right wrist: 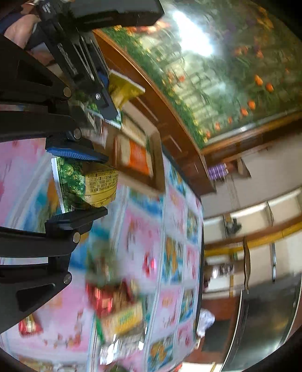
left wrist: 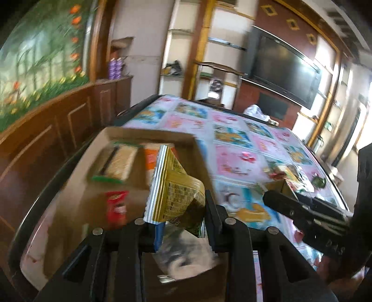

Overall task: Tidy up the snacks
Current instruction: 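Carry the yellow-green bag and yellow striped pack over the box, then lower both bags into the box and open both grippers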

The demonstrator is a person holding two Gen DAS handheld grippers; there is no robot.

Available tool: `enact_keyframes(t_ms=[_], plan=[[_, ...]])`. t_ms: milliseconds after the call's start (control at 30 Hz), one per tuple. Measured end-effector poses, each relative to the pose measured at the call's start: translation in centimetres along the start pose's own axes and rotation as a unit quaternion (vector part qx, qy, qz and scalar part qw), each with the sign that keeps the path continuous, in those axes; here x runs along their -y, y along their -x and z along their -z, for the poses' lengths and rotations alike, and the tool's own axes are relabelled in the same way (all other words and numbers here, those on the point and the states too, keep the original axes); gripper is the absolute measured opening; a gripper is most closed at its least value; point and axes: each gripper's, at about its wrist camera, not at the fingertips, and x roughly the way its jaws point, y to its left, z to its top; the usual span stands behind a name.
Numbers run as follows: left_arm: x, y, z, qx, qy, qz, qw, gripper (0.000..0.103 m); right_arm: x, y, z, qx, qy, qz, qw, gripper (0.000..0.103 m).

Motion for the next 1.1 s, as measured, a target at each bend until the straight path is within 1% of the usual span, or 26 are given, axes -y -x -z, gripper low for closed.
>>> enact_keyframes(t_ms=[100,200,333,433,500,667,733,800,833,867,900,967,1100], plan=[[-2.3,-0.1,0.4,-0.01,0.014,-0.011,0.9998,0.028,-1.7,-2.0,-0.1,-0.019,0.006,-0.018,1.0,0.042],[-3.8,-0.3,1.1,-0.015,0.024,-0.018,0.9994,0.028,-2.8,-3.9,-0.3,-0.034,0.006,-0.026,0.999,0.042],[-4.4,-0.7,2.0,-0.024,0.03,-0.018,0.9991,0.028,-3.5,-6.1,-0.7,-0.05,-0.002,-0.031,0.998,0.042],[-4.8,-1.0,2.2,-0.03,0.037,-0.011,0.9988,0.028,-4.0,-7.4,-1.1,-0.056,-0.002,-0.026,0.998,0.042],[-5.0,-1.1,2.1,-0.028,0.038,-0.003,0.9989,0.028,-4.2,-8.0,-1.3,-0.061,-0.001,-0.026,0.998,0.042],[-4.9,-1.2,2.3,-0.032,0.045,-0.001,0.9985,0.028,-4.6,-8.9,-1.1,-0.069,0.006,-0.026,0.997,0.043],[-4.9,-1.1,2.3,-0.031,0.043,-0.002,0.9986,0.029,-4.5,-8.7,-1.1,-0.063,0.009,-0.026,0.998,0.044],[-4.7,-1.2,2.4,-0.033,0.042,-0.003,0.9986,0.03,-4.3,-8.2,-1.2,-0.055,0.008,-0.027,0.998,0.049],[-4.7,-1.2,2.4,-0.033,0.042,-0.004,0.9985,0.031,-4.3,-8.1,-1.2,-0.051,0.006,-0.028,0.998,0.052],[-4.7,-1.2,2.4,-0.032,0.042,-0.005,0.9986,0.036,-4.2,-7.9,-1.3,-0.047,0.003,-0.03,0.998,0.053],[-4.7,-1.1,2.4,-0.03,0.041,-0.006,0.9987,0.044,-4.1,-7.6,-1.3,-0.044,0.0,-0.034,0.998,0.056],[-4.6,-0.8,2.4,-0.023,0.041,-0.011,0.9988,0.053,-4.0,-7.1,-1.5,-0.036,-0.004,-0.038,0.999,0.058],[-4.8,-0.5,2.3,-0.02,0.047,-0.011,0.9986,0.053,-3.5,-5.5,-1.8,-0.015,-0.013,-0.046,0.999,0.058]])
